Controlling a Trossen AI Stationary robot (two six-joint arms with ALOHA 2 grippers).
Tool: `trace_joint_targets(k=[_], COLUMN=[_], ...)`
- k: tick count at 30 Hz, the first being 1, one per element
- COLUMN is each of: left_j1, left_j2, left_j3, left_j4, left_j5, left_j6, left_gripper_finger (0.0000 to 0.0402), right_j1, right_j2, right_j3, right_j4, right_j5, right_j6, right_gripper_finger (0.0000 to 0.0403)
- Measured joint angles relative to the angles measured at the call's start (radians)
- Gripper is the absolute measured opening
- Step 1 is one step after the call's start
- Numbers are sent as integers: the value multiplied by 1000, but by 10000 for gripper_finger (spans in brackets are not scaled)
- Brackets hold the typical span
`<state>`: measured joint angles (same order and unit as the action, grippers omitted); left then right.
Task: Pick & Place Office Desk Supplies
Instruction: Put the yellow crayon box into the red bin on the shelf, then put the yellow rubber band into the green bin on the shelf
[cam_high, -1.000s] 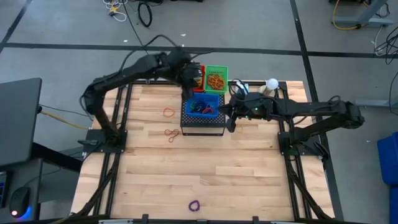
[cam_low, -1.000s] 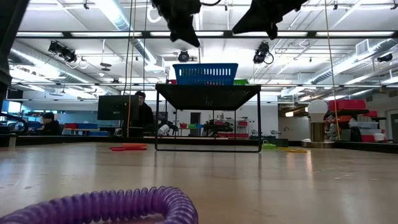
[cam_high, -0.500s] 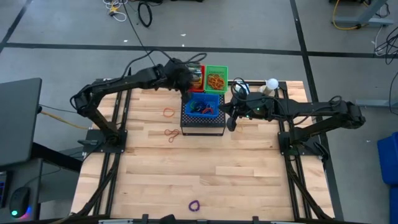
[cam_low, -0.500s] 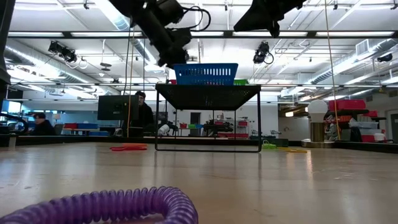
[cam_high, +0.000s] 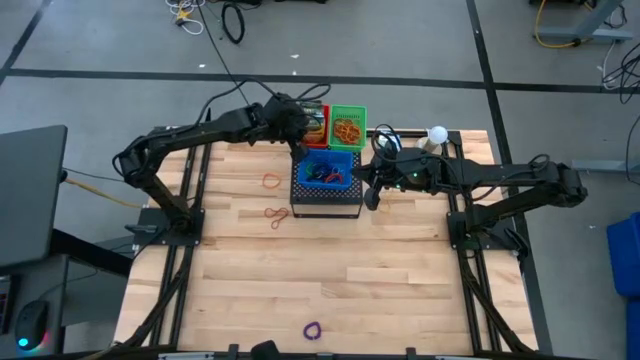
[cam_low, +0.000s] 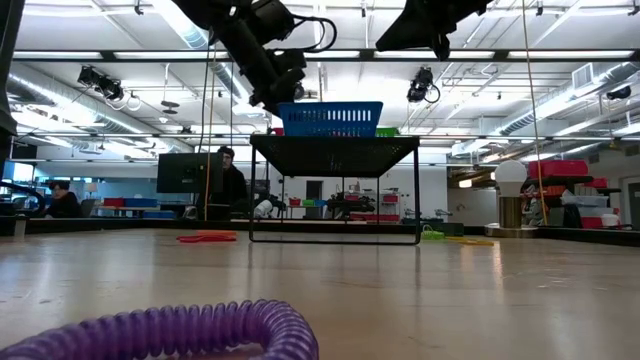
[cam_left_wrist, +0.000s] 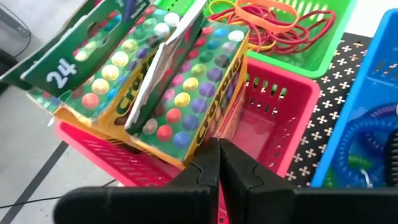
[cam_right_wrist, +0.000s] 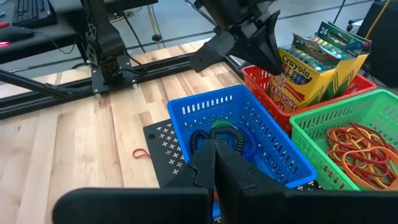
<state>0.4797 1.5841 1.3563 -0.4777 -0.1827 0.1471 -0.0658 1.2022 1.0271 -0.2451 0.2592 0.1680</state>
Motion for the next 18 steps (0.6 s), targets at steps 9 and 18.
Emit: trace_joint_targets(k=[9,18], left_j1=[1,-15], left_j2=[0,-106], left_j3=[0,0], left_j4=[2,-77], left_j5=[-54,-7], left_j6=[2,-98], left_gripper_finger=[8,8], right_j1=[0,2], right_j2=[0,-22], right_j3=[0,0], right_j4=[0,-77], right_j5=[0,0], right_j6=[0,44], right_gripper_finger=[7,7])
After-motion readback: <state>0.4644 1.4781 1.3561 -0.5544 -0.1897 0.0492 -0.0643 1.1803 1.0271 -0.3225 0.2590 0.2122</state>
